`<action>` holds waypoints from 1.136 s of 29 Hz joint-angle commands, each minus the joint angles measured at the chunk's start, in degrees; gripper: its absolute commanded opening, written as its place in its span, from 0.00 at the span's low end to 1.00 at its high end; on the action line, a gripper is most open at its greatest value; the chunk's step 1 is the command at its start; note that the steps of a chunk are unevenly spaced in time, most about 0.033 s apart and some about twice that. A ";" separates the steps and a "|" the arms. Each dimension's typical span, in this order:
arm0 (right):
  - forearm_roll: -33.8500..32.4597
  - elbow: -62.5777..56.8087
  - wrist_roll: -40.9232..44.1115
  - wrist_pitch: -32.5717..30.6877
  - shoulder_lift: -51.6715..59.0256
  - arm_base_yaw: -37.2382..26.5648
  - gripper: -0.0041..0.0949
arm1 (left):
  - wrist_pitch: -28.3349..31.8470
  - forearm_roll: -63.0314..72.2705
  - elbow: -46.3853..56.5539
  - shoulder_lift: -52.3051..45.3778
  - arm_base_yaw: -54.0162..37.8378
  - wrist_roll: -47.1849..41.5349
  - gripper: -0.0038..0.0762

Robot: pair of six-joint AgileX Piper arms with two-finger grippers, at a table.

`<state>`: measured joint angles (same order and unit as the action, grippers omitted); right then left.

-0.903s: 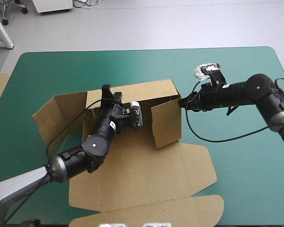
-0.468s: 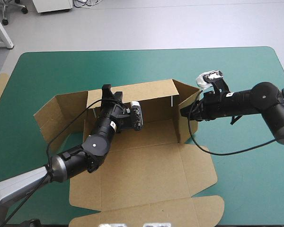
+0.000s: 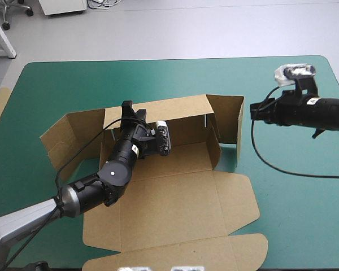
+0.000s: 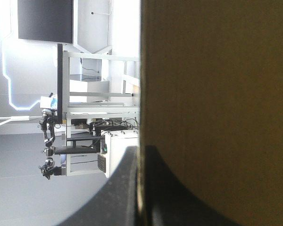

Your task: Fold the box

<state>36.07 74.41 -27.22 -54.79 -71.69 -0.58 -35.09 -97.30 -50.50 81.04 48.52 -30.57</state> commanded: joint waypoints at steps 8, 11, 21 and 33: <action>0.25 22.71 4.40 -5.75 -14.57 -2.89 0.30 | -2.00 -3.96 -2.01 -1.90 0.10 -1.01 0.03; 0.04 26.27 4.99 -5.88 -19.68 -2.89 0.30 | -2.11 -3.96 -2.01 -1.90 0.10 -0.90 0.03; 1.47 30.24 5.36 -3.29 -31.86 -2.89 0.30 | -4.50 -3.96 -1.60 -1.90 0.21 -1.16 0.03; 9.86 30.24 -0.34 -5.09 -37.20 -0.59 0.30 | -3.58 -4.04 -0.85 -1.90 0.21 -2.01 0.03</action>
<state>42.65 102.77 -25.80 -59.37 -111.97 -1.90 -36.50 -97.50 -49.91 81.04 48.52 -31.23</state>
